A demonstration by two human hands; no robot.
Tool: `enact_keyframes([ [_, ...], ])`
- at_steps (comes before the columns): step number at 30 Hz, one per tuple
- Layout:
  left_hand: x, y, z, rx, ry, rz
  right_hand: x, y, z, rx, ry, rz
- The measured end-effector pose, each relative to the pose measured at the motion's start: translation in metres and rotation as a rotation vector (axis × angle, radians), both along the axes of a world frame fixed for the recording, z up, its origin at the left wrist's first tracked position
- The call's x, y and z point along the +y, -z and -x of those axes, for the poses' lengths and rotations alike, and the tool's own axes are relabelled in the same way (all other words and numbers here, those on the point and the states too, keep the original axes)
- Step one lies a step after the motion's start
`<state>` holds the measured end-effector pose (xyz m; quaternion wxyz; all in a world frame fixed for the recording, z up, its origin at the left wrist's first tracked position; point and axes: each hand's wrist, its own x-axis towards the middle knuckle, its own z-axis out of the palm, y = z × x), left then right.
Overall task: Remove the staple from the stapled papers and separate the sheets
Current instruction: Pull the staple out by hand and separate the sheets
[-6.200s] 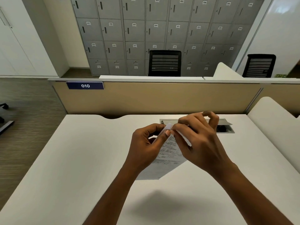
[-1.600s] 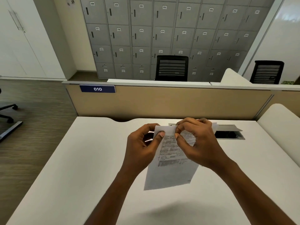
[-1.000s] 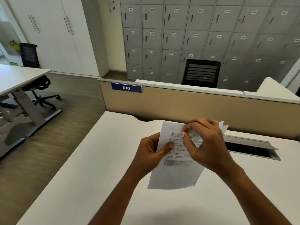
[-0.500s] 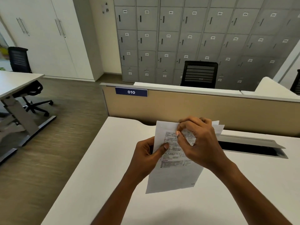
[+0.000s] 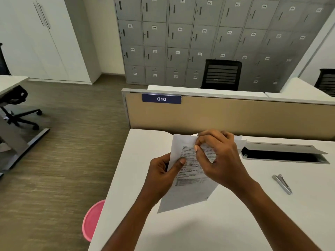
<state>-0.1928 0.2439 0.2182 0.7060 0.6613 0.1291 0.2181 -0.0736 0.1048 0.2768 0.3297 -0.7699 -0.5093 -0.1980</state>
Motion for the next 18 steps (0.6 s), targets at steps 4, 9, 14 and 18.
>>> enact_keyframes([
  [4,0.015,0.007,0.005,-0.001,-0.039,0.035,0.021,0.007,0.002,-0.005,-0.025,0.022],
  [9,0.036,0.022,0.009,0.013,-0.111,0.074,0.059,0.01,0.009,0.001,-0.05,-0.025],
  [14,0.062,0.041,0.017,0.016,-0.182,0.066,0.131,0.01,0.046,0.034,-0.123,-0.114],
  [18,0.078,0.048,0.022,0.064,-0.211,0.064,0.209,0.012,0.077,0.142,-0.249,-0.006],
])
